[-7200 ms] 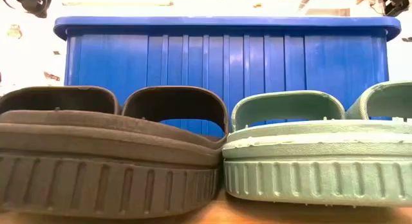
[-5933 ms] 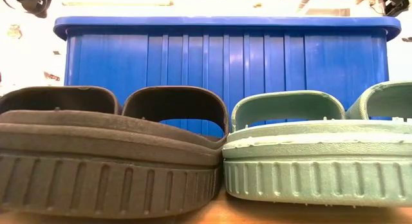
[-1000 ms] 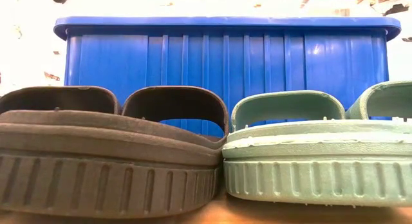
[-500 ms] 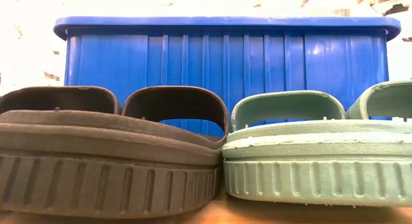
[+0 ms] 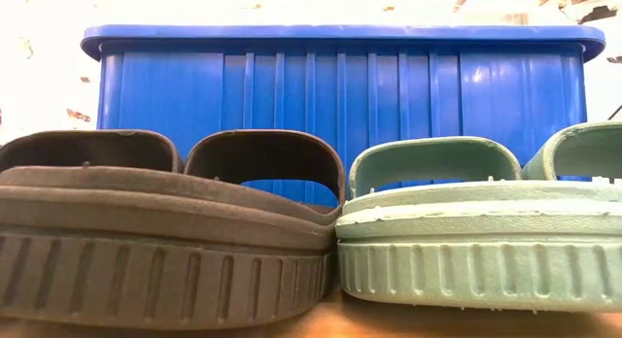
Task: Pick and place slides into bin
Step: Put the black slide into the blue bin
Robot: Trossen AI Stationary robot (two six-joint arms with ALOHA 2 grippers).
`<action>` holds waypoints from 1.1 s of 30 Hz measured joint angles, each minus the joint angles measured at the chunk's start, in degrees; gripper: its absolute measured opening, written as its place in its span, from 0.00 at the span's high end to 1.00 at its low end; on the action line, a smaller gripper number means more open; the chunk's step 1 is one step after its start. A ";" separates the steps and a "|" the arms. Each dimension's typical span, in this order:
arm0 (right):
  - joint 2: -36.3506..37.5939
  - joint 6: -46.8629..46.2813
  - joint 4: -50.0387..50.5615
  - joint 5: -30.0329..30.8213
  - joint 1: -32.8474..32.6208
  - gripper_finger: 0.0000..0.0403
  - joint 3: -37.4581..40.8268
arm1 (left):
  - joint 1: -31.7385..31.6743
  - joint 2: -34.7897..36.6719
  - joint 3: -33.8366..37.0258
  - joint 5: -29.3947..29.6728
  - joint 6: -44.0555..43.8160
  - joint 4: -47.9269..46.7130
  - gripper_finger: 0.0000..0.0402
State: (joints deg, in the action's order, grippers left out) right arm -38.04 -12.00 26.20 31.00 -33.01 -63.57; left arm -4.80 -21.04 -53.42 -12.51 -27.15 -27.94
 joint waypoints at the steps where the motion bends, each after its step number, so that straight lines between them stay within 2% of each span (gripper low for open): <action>1: -0.02 0.01 -0.29 0.66 -1.29 0.59 0.00 | 0.00 0.00 0.01 -0.63 -0.36 0.55 0.59; 12: 1.95 3.32 -1.41 19.90 -16.11 0.59 0.00 | 0.00 0.57 -0.89 -2.03 0.10 1.88 0.59; 17: 2.51 5.04 -1.09 28.56 -20.60 0.59 0.00 | 0.00 0.57 -0.89 -1.68 1.26 1.59 0.59; 19: 3.00 4.58 -1.01 28.63 -21.01 0.59 0.00 | 0.00 0.55 -0.89 -1.14 1.92 1.59 0.59; 25: 4.00 3.49 -0.93 23.87 -19.65 0.59 0.00 | 0.00 0.55 -0.89 0.38 2.79 1.68 0.59; 28: 3.94 3.51 -0.45 22.14 -17.61 0.59 0.00 | 0.00 0.52 -0.89 1.06 2.80 1.76 0.59; 33: 4.82 3.49 1.05 14.79 -12.03 0.59 0.00 | 0.00 0.24 -0.89 1.82 2.86 2.52 0.59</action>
State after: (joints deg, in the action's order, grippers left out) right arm -33.21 -8.51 27.25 45.79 -45.04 -63.57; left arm -4.80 -20.80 -54.30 -10.68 -24.29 -25.42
